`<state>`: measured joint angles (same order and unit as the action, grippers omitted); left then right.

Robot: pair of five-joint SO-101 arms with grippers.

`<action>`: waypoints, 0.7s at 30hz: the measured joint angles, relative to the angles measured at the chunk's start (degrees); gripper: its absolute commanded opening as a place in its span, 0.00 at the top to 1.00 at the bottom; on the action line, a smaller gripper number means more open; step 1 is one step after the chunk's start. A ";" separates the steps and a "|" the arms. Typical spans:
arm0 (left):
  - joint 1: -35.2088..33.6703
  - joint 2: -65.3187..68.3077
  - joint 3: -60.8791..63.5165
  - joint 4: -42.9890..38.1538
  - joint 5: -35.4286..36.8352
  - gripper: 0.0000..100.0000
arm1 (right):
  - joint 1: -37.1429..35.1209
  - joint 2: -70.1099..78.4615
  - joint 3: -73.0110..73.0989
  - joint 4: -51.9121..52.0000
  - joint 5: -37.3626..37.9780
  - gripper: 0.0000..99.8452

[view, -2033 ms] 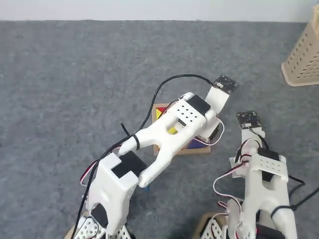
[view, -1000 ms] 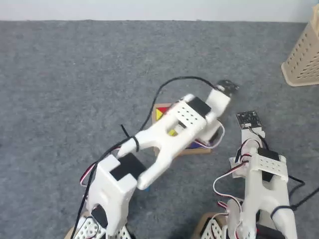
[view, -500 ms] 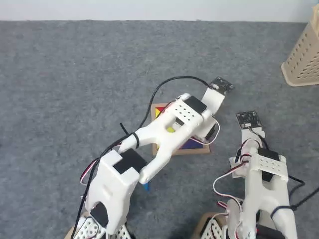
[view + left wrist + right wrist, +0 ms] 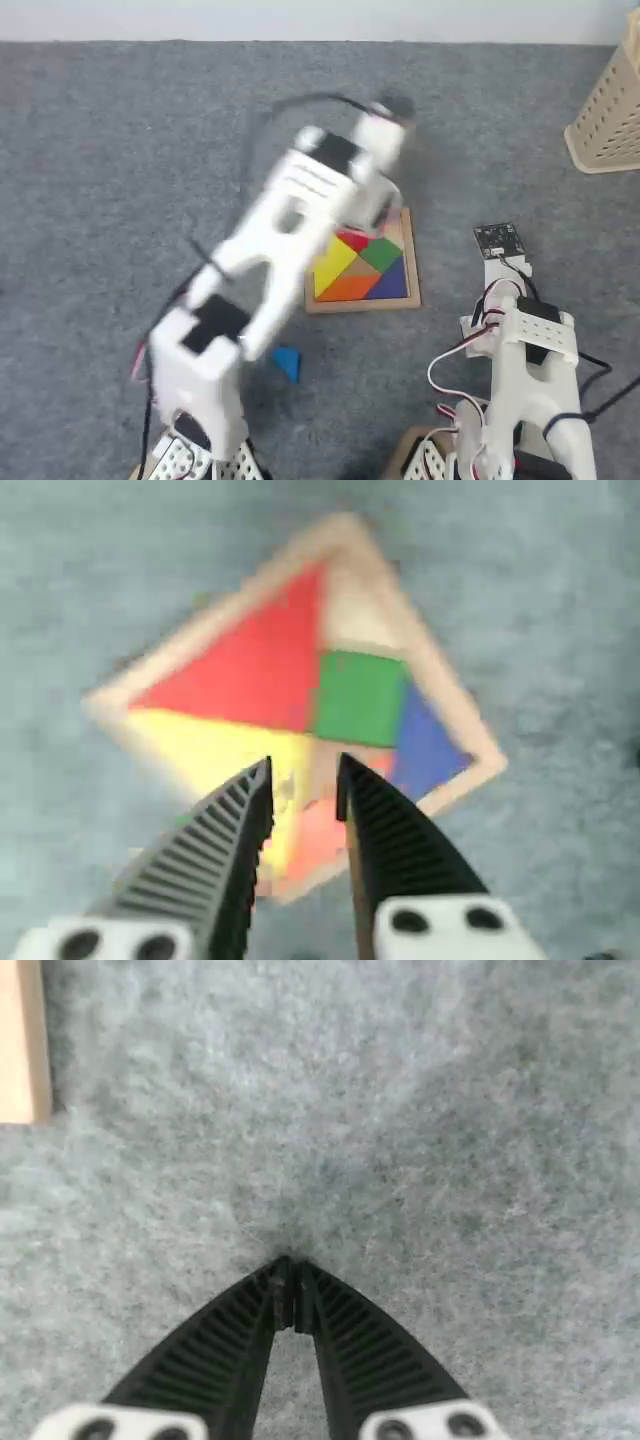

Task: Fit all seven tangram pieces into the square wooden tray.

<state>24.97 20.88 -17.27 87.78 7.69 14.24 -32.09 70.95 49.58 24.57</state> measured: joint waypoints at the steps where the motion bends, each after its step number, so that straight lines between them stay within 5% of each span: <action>1: -2.37 -2.29 0.35 0.79 -0.88 0.90 | 0.00 0.00 0.00 0.00 0.00 0.99; 8: -25.32 -18.73 16.35 -2.29 -9.14 0.90 | -5.27 0.00 -1.14 0.70 0.00 0.99; 15: -44.57 -31.21 45.80 -20.31 -16.62 0.90 | -23.47 0.09 -14.24 12.04 -6.15 0.99; 21: -55.91 -34.73 63.12 -33.32 -17.49 0.90 | -40.18 0.09 -24.53 17.41 -9.93 0.88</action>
<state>-30.95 -13.85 45.85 54.46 -9.80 -25.93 -32.00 46.42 66.99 14.64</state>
